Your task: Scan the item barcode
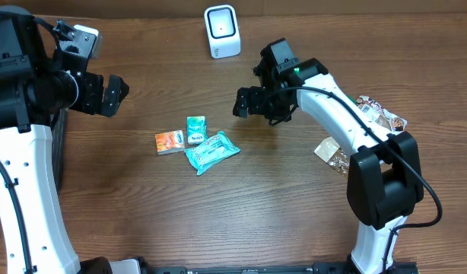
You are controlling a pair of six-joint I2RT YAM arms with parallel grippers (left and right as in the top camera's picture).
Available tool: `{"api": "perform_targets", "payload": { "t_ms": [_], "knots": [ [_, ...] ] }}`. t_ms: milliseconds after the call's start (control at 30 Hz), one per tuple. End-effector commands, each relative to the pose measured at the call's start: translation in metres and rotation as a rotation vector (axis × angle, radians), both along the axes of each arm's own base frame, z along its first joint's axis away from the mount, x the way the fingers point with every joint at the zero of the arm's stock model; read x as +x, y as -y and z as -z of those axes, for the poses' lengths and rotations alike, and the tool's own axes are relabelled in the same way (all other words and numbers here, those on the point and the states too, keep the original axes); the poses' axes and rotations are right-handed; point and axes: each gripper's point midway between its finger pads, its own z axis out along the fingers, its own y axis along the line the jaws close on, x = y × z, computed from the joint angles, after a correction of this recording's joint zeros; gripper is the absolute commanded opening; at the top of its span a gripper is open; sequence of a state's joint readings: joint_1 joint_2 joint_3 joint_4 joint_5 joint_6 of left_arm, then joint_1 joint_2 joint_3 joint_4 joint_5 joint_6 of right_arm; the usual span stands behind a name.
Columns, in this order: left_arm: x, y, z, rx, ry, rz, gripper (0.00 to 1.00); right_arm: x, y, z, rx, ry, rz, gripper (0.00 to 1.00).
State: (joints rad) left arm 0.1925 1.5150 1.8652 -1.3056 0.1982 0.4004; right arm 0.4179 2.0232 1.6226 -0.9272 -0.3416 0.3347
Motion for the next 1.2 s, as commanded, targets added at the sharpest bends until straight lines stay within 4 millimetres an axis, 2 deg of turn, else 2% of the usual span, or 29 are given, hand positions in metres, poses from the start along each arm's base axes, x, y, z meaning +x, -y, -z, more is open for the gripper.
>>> {"api": "perform_targets", "payload": {
  "t_ms": [0,100,233,367,467,667,800,933,1033,1167],
  "knots": [
    [0.0,-0.001,-0.008,0.015,0.025,0.017,1.0,-0.008,-0.007,0.003,0.038,-0.02,0.007,0.94],
    [0.0,-0.001,-0.008,0.015,0.025,0.017,1.0,-0.009,-0.014,0.009,0.082,-0.02,-0.004,0.93],
    [0.0,-0.001,-0.008,0.015,0.025,0.017,1.0,-0.015,-0.025,0.014,0.101,-0.018,-0.031,0.87],
    [0.0,-0.001,-0.008,0.015,0.025,0.017,1.0,-0.023,-0.052,0.012,0.098,0.034,-0.095,0.87],
    [0.0,-0.001,-0.008,0.015,0.025,0.017,1.0,-0.031,-0.081,0.009,0.105,0.088,-0.146,0.87],
    [0.0,-0.001,-0.008,0.015,0.025,0.017,1.0,-0.043,-0.135,0.002,0.125,0.18,-0.124,0.87],
    [0.0,-0.001,-0.008,0.015,0.025,0.017,1.0,-0.055,-0.157,0.009,0.139,0.172,-0.109,0.87],
    [0.0,-0.001,-0.008,0.015,0.025,0.017,1.0,-0.071,-0.177,0.024,0.158,0.146,-0.157,0.87],
    [0.0,-0.001,-0.008,0.015,0.025,0.017,1.0,-0.08,-0.192,0.026,0.199,0.145,-0.195,0.87],
    [0.0,-0.001,-0.008,0.015,0.025,0.017,1.0,-0.085,-0.2,0.029,0.203,0.152,-0.212,0.87]
  ]
}}
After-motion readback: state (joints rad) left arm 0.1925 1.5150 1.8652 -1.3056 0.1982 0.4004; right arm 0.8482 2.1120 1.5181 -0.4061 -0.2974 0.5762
